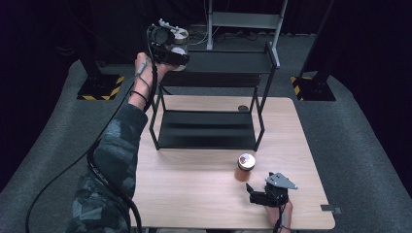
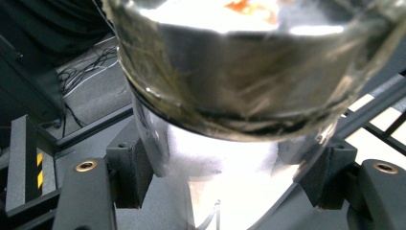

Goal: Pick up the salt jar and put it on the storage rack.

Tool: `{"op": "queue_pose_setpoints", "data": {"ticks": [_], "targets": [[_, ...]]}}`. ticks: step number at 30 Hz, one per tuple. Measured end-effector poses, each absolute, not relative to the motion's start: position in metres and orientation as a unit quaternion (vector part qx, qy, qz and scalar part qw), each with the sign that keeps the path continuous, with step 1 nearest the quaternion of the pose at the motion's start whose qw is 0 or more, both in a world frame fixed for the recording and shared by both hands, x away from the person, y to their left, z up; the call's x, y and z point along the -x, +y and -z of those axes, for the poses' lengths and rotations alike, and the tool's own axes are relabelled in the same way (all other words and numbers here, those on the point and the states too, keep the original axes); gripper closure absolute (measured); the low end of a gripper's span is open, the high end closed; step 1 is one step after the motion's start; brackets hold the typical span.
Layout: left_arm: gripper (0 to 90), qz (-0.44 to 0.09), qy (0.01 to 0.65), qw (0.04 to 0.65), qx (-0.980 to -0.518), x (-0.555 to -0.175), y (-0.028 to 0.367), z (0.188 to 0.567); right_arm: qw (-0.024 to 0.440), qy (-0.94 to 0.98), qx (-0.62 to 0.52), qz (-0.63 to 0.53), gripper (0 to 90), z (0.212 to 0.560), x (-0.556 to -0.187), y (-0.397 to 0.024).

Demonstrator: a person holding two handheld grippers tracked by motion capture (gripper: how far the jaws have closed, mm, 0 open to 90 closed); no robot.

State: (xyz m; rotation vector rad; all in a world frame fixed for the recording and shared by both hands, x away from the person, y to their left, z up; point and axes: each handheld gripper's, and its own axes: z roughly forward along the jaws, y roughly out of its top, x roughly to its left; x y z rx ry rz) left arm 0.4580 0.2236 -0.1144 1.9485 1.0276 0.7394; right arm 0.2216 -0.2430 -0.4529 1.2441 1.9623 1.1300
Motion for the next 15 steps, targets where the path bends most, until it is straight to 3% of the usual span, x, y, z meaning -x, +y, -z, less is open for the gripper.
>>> {"op": "queue_pose_setpoints", "data": {"ticks": [15], "targets": [[31.0,-0.298,0.439,0.401,-0.746,-0.472,0.222,0.131,0.274,0.731,-0.462,-0.42,0.0,0.453,-0.222,-0.243]]}}
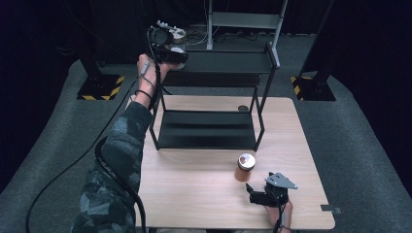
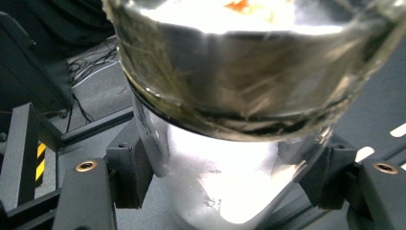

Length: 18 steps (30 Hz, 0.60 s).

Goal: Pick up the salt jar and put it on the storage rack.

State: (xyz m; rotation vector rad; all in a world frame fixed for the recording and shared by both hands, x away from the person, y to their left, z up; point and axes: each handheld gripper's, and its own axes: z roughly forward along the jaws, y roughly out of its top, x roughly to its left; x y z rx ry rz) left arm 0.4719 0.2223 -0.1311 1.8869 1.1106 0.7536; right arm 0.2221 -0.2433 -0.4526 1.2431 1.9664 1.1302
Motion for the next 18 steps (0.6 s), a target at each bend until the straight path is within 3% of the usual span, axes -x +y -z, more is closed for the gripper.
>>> {"op": "queue_pose_setpoints", "data": {"ticks": [7,18], "targets": [[31.0,-0.283,0.454,0.43,-0.727,-0.475,0.235,0.142,0.273,0.731,-0.462,-0.421,0.0,0.453,-0.222,-0.244],[30.9,-0.29,0.46,0.43,-0.721,-0.479,0.223,0.144,0.274,0.731,-0.462,-0.42,0.0,0.453,-0.222,-0.243]]}}
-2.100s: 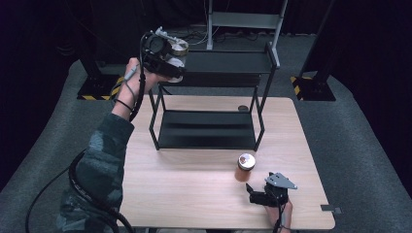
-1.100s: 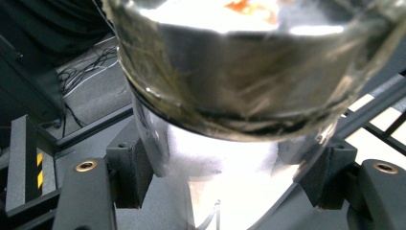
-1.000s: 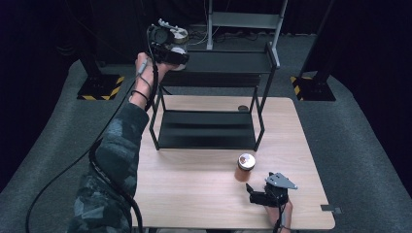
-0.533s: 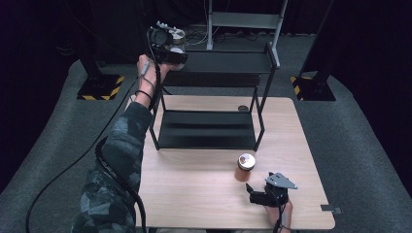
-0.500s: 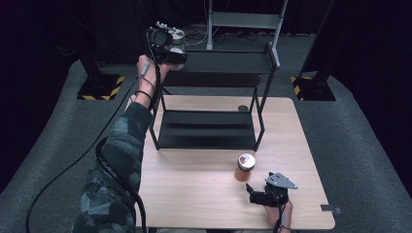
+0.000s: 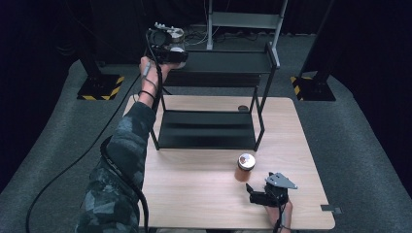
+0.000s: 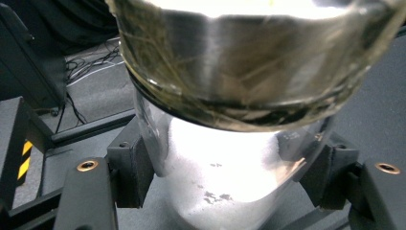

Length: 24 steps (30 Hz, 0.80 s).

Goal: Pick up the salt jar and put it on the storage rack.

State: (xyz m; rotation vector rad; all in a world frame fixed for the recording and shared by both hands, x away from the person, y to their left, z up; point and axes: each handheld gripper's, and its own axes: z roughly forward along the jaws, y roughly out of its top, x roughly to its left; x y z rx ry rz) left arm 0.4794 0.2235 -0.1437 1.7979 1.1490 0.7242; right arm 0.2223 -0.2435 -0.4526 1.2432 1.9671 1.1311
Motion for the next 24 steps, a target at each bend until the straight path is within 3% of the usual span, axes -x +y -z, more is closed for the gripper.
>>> {"op": "queue_pose_setpoints", "data": {"ticks": [20,24], "targets": [[30.7,-0.286,0.46,0.423,-0.727,-0.4842,0.2203,0.1396,0.273,0.73,-0.463,-0.423,0.0,0.4532,-0.2219,-0.2442],[25.5,-0.271,0.464,0.407,-0.739,-0.4894,0.219,0.1342,0.274,0.73,-0.462,-0.422,0.0,0.453,-0.2219,-0.2438]]}}
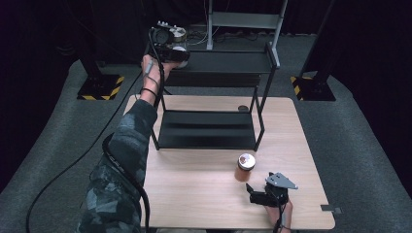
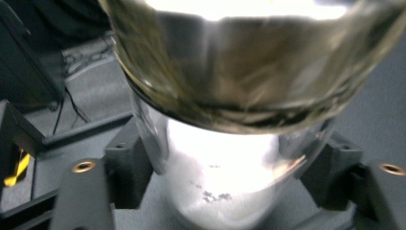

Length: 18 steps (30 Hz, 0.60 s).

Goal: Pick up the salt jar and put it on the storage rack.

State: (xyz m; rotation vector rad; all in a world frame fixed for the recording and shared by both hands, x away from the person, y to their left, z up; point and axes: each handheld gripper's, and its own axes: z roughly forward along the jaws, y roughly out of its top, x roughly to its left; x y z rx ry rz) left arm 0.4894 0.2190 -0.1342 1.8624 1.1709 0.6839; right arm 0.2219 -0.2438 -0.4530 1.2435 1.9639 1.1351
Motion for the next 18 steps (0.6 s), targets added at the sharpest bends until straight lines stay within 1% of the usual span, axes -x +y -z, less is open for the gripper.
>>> {"op": "queue_pose_setpoints", "data": {"ticks": [1,4,8,13,18], "targets": [[20.4,-0.269,0.466,0.401,-0.741,-0.49,0.218,0.133,0.273,0.73,-0.463,-0.422,0.0,0.453,-0.222,-0.244],[10.4,-0.267,0.467,0.391,-0.747,-0.489,0.217,0.131,0.274,0.729,-0.463,-0.423,0.0,0.453,-0.222,-0.244],[1.3,-0.262,0.463,0.375,-0.76,-0.487,0.218,0.124,0.275,0.73,-0.463,-0.422,0.0,0.453,-0.222,-0.244],[0.0,-0.259,0.444,0.361,-0.778,-0.476,0.221,0.115,0.276,0.729,-0.463,-0.422,0.0,0.453,-0.221,-0.243],[0.0,-0.27,0.413,0.346,-0.798,-0.45,0.224,0.114,0.277,0.728,-0.463,-0.423,0.0,0.454,-0.221,-0.244]]}}
